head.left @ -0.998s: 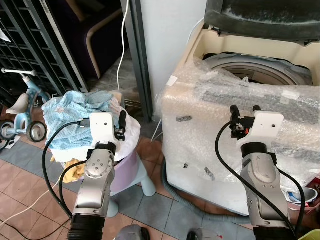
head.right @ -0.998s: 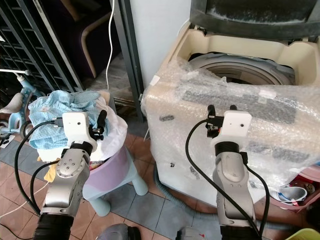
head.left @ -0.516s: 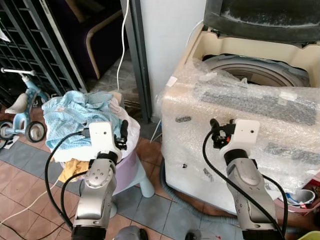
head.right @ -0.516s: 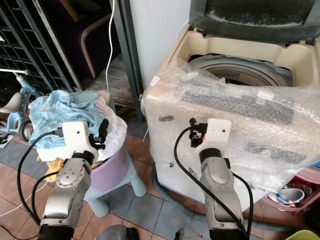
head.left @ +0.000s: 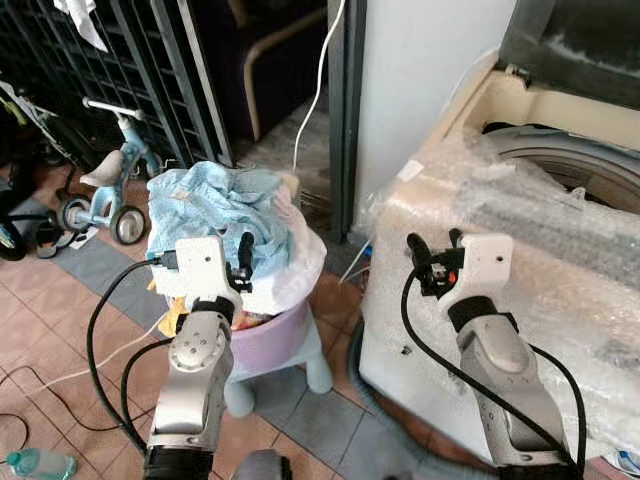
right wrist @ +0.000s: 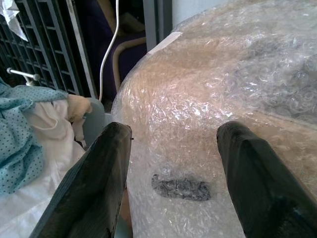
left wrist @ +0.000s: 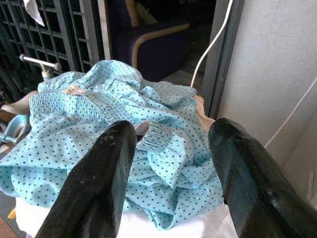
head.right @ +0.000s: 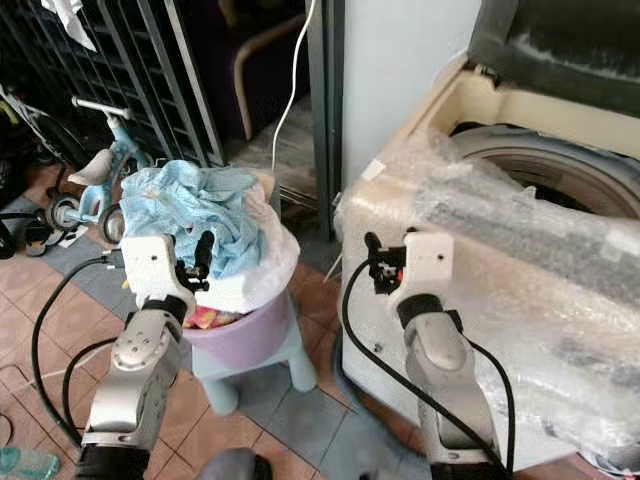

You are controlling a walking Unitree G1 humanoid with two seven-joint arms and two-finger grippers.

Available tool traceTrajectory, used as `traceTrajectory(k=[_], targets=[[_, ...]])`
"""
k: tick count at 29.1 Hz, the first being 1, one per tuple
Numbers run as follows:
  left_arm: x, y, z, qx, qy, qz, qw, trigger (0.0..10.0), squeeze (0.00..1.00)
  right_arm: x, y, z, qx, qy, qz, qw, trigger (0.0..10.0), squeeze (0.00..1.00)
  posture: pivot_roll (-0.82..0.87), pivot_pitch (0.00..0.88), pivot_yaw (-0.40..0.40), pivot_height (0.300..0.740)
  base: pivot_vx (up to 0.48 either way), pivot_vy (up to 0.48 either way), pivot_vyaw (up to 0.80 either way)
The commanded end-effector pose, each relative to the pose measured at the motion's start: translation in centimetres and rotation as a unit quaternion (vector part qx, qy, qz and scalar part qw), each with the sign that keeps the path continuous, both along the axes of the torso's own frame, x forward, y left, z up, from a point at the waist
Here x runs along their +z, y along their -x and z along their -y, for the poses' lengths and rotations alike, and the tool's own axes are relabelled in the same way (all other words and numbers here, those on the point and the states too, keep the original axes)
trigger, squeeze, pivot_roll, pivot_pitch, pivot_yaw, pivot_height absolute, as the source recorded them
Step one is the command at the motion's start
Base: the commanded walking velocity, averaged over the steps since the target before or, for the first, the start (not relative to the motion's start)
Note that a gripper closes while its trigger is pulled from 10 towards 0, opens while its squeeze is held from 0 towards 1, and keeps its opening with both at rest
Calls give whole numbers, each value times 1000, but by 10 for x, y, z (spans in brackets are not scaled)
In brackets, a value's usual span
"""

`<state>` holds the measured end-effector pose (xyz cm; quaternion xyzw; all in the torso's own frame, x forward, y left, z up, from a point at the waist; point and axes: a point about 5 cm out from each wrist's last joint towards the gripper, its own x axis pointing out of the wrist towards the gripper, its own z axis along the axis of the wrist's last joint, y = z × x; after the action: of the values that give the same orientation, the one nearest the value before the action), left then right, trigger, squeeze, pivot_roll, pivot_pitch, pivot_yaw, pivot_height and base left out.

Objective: Clothes washing

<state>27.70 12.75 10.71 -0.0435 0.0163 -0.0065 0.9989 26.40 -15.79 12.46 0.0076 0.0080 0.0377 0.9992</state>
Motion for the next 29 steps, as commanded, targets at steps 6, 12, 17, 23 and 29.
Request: traceTrajectory(k=[6, 12, 17, 23, 29], targets=[[0, 1, -5, 10, -16, 8, 1000, 10000, 0, -3, -4, -4, -6, 41, -7, 999, 10000, 0, -66, 59, 60, 740, 0, 480, 0], [-1, 1, -7, 18, -36, 16, 999, 10000, 0, -7, -3, -14, 20, 14, -21, 999, 10000, 0, -67, 57, 57, 740, 0, 316, 0], [1, 1, -2, 5, -24, 14, 1000, 10000, 0, -3, -2, -15, 51, 25, -3, 998, 10000, 0, -62, 61, 53, 740, 0, 0, 320], [2, -1, 0, -3, -6, 11, 1000, 10000, 0, 1, -8, -11, 45, 38, 10, 998, 10000, 0, -61, 70, 51, 740, 0, 0, 798], [0, 1, -2, -5, -11, 14, 1000, 10000, 0, 2, -9, -12, 55, 33, 13, 998, 10000, 0, -63, 78, 51, 740, 168, 0, 659]])
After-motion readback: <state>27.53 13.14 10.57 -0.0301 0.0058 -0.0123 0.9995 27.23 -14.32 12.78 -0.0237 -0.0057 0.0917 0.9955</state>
